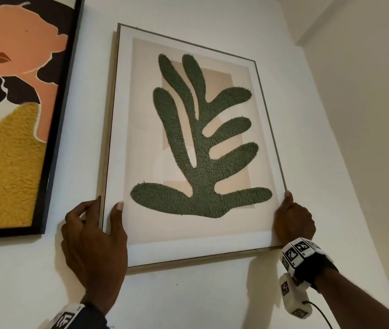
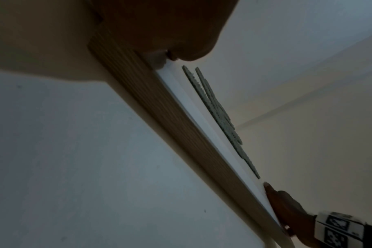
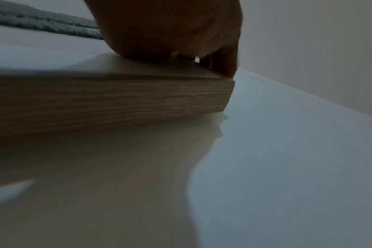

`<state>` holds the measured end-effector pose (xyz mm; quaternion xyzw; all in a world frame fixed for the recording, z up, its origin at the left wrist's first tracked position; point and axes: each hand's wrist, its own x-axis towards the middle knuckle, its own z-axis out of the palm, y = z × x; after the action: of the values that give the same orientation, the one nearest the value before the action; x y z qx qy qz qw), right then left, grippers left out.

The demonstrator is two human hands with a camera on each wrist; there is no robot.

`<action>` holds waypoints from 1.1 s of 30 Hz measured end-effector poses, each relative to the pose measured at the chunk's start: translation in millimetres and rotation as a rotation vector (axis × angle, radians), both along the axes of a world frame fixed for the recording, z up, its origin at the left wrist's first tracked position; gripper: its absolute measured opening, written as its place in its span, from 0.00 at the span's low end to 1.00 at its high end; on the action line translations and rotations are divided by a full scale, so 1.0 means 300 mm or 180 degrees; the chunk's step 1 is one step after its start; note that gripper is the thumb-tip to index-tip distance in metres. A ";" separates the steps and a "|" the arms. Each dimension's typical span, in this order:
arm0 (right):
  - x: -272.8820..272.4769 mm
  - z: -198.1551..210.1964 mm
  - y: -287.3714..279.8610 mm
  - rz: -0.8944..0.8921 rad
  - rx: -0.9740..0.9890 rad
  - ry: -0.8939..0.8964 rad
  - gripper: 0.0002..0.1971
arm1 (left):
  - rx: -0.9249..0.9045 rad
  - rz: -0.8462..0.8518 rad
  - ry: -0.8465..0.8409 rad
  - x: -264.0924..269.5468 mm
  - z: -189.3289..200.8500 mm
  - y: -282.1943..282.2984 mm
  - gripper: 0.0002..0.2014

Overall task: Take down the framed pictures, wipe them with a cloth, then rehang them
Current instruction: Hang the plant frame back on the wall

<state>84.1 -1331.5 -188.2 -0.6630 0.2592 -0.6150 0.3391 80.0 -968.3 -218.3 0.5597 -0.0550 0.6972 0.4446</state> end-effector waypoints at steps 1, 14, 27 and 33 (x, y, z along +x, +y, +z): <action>0.003 -0.005 0.005 -0.0219 -0.0223 0.0008 0.38 | 0.0000 -0.0010 -0.0012 0.002 -0.002 -0.004 0.21; 0.089 -0.118 0.085 -0.0311 -0.0287 -0.0711 0.29 | 0.0220 0.0220 0.0188 0.000 -0.016 -0.044 0.41; 0.092 -0.139 0.078 -0.0219 -0.0277 -0.0807 0.38 | 0.0100 0.0105 0.0274 -0.002 -0.025 -0.040 0.47; 0.085 -0.135 0.080 -0.0145 -0.0262 -0.0736 0.37 | 0.0107 0.0124 0.0327 -0.004 -0.031 -0.034 0.48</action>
<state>109.6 -1307.5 -228.7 -0.5949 0.2078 -0.7051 0.3252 78.9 -978.4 -227.7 0.6031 -0.0329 0.6750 0.4238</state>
